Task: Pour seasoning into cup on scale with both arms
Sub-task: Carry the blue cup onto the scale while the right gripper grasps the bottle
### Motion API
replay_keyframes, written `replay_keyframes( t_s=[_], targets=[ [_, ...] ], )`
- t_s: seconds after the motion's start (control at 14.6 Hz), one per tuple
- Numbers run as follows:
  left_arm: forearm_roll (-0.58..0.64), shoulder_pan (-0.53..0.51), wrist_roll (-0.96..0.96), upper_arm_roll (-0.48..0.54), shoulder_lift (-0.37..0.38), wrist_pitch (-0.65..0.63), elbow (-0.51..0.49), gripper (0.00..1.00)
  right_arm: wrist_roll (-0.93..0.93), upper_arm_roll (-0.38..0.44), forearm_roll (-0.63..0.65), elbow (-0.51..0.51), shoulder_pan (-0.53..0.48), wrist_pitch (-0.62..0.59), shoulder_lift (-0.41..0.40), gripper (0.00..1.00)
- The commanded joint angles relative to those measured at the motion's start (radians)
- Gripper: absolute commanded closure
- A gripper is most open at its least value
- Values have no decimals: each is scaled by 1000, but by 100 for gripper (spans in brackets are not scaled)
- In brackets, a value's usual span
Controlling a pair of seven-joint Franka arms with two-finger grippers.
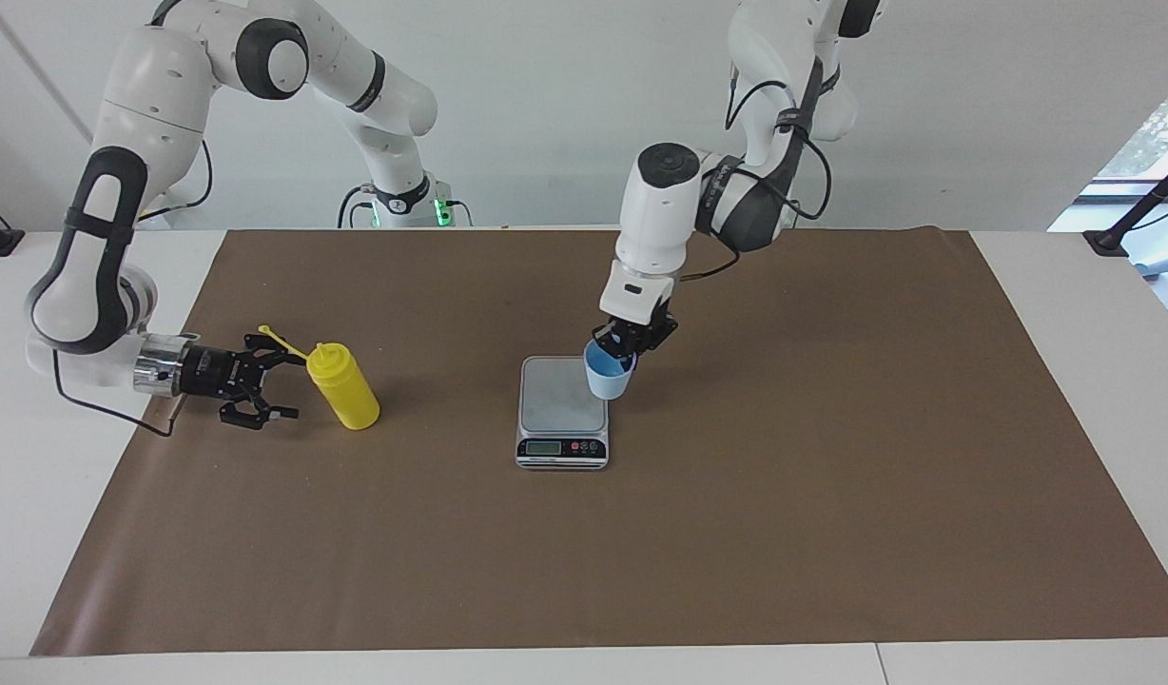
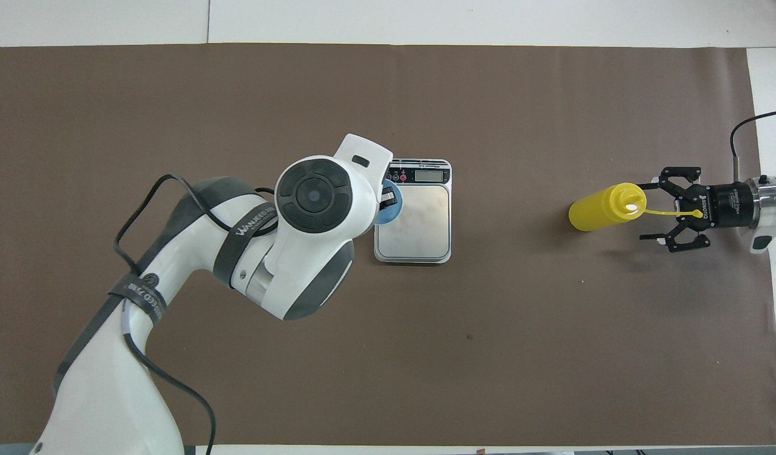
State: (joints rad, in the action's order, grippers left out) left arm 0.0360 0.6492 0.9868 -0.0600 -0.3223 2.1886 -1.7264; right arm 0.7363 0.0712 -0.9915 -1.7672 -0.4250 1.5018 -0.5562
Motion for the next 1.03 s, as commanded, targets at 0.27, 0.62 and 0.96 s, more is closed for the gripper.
replay_keyframes(
  t_s=[0.27,0.62,0.96],
  targets=[
    [47,56,47,14,-130,28,93,100,-72,-2,-62,-113,55,89,74,0],
    [42,53,41,12,-107,34,68,0,-72,-4,-64,-123,91,133,74,0],
    [41,41,38,14,58,-13,-4,0,-78,-4,-70,-132,104,143,76,0]
  ],
)
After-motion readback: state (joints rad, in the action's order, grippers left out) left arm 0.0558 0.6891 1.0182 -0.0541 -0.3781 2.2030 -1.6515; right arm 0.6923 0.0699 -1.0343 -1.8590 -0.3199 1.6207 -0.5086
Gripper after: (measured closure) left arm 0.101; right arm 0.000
